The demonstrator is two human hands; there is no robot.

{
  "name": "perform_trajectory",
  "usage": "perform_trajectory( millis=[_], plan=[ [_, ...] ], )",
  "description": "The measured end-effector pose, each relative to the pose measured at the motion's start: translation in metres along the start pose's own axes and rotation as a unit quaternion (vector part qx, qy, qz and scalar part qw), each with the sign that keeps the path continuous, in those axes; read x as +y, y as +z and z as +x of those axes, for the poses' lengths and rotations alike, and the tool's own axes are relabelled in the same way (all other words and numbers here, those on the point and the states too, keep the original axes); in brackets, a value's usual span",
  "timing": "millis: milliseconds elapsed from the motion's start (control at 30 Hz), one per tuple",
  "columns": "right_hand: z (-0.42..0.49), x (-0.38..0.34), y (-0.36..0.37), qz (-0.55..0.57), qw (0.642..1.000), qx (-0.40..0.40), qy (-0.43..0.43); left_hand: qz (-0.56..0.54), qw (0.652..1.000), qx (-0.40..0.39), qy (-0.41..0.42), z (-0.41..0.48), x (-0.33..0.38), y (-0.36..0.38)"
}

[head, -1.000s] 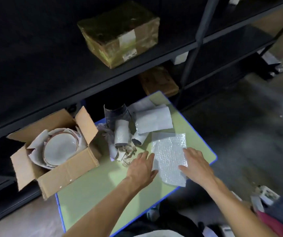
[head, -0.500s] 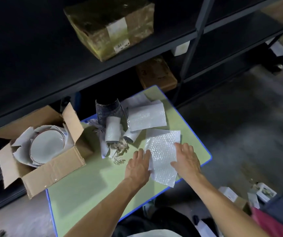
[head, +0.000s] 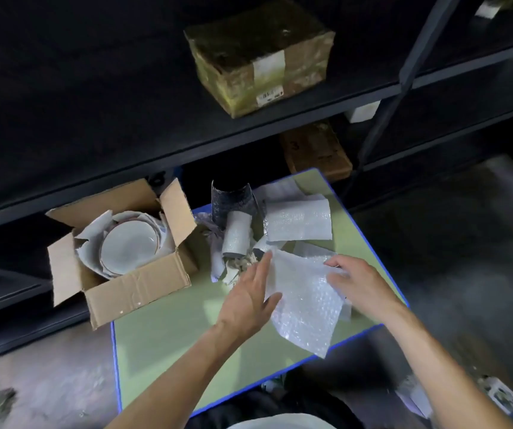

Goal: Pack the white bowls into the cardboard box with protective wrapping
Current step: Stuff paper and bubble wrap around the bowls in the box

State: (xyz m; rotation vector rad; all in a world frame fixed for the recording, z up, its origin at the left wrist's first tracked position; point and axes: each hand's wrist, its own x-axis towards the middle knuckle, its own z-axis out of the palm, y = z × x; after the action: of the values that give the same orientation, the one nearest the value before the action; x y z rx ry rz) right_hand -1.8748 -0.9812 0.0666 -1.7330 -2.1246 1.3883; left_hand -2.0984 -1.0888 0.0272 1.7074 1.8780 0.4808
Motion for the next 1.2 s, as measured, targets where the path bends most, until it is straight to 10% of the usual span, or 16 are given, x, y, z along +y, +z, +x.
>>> perform_trajectory(
  millis=[267,1200],
  plan=[
    [-0.002,-0.089,0.024,-0.021,0.99,-0.078,-0.115,0.005,0.99,0.125,0.063,-0.026,-0.019,-0.078],
    [-0.033,-0.252,0.153,-0.04,0.969,-0.09,-0.227,-0.148,0.941,0.24,-0.189,-0.159,-0.132,-0.207]
  ],
)
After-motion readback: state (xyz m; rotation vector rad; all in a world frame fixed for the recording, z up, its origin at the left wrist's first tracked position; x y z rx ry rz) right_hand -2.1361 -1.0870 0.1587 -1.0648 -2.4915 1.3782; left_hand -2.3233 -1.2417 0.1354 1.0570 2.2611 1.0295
